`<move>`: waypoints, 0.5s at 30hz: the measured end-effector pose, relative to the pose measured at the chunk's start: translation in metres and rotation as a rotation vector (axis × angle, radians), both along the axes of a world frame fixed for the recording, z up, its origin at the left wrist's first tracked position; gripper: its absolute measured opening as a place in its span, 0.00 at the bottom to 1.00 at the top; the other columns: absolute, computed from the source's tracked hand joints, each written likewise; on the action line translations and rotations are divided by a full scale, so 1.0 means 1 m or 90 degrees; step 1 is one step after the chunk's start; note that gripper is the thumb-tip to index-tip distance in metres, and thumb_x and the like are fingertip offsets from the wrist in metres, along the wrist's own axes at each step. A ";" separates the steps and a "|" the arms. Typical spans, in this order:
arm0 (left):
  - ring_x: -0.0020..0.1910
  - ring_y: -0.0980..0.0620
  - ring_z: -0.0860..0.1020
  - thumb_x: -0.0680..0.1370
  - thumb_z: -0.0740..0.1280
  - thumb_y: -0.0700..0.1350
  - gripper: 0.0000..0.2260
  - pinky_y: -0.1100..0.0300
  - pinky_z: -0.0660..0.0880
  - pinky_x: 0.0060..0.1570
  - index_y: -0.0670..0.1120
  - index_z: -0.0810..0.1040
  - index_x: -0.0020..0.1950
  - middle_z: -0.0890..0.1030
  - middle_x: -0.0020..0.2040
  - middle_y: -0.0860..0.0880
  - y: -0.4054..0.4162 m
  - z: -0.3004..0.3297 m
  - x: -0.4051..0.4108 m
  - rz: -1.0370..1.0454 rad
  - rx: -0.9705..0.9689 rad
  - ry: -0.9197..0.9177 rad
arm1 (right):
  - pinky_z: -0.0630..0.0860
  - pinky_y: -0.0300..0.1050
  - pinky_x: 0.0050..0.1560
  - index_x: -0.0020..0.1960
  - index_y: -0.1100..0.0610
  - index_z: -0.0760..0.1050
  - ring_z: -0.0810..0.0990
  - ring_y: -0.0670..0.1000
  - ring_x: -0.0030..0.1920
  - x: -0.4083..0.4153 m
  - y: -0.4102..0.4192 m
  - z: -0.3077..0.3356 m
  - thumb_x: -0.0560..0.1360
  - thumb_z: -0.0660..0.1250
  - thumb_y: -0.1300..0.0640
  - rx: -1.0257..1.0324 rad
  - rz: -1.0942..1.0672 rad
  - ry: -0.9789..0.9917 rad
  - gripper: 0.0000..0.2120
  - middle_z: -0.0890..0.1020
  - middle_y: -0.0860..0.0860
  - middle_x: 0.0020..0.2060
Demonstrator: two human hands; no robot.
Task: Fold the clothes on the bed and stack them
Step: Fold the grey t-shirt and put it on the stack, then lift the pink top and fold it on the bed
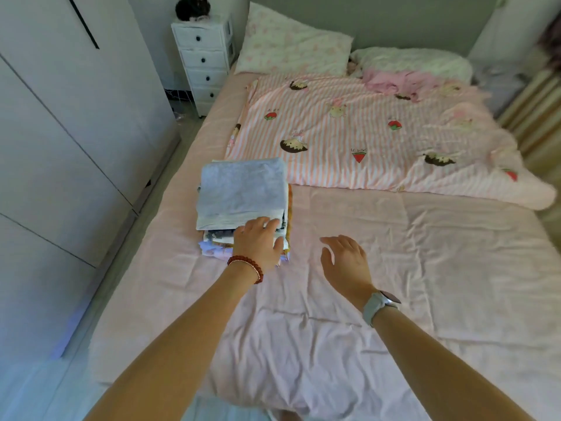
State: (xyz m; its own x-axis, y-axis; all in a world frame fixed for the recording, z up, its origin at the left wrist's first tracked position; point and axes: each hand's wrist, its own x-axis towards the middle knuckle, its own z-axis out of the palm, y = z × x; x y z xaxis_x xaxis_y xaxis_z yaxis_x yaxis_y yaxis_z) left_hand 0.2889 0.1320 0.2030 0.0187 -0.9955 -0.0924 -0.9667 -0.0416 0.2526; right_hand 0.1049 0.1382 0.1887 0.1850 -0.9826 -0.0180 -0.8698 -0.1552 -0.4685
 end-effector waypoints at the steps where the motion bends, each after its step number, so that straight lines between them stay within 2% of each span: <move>1: 0.66 0.47 0.67 0.79 0.57 0.49 0.19 0.54 0.63 0.61 0.49 0.66 0.70 0.69 0.68 0.49 0.015 0.004 -0.015 -0.018 -0.008 0.004 | 0.59 0.49 0.69 0.66 0.55 0.72 0.67 0.53 0.67 -0.016 0.020 0.003 0.78 0.57 0.57 0.000 -0.016 -0.004 0.17 0.75 0.52 0.63; 8: 0.63 0.44 0.69 0.79 0.56 0.48 0.18 0.52 0.67 0.58 0.46 0.67 0.68 0.70 0.67 0.47 0.084 0.031 -0.146 -0.193 -0.028 0.002 | 0.62 0.47 0.65 0.66 0.54 0.71 0.69 0.53 0.66 -0.145 0.141 0.020 0.79 0.56 0.56 0.009 -0.204 -0.016 0.17 0.74 0.51 0.64; 15: 0.62 0.45 0.70 0.78 0.58 0.48 0.17 0.54 0.66 0.58 0.48 0.70 0.66 0.73 0.64 0.47 0.113 0.046 -0.321 -0.399 -0.051 0.041 | 0.65 0.47 0.64 0.66 0.53 0.71 0.70 0.53 0.65 -0.284 0.227 0.032 0.79 0.55 0.56 0.008 -0.422 -0.020 0.17 0.75 0.51 0.63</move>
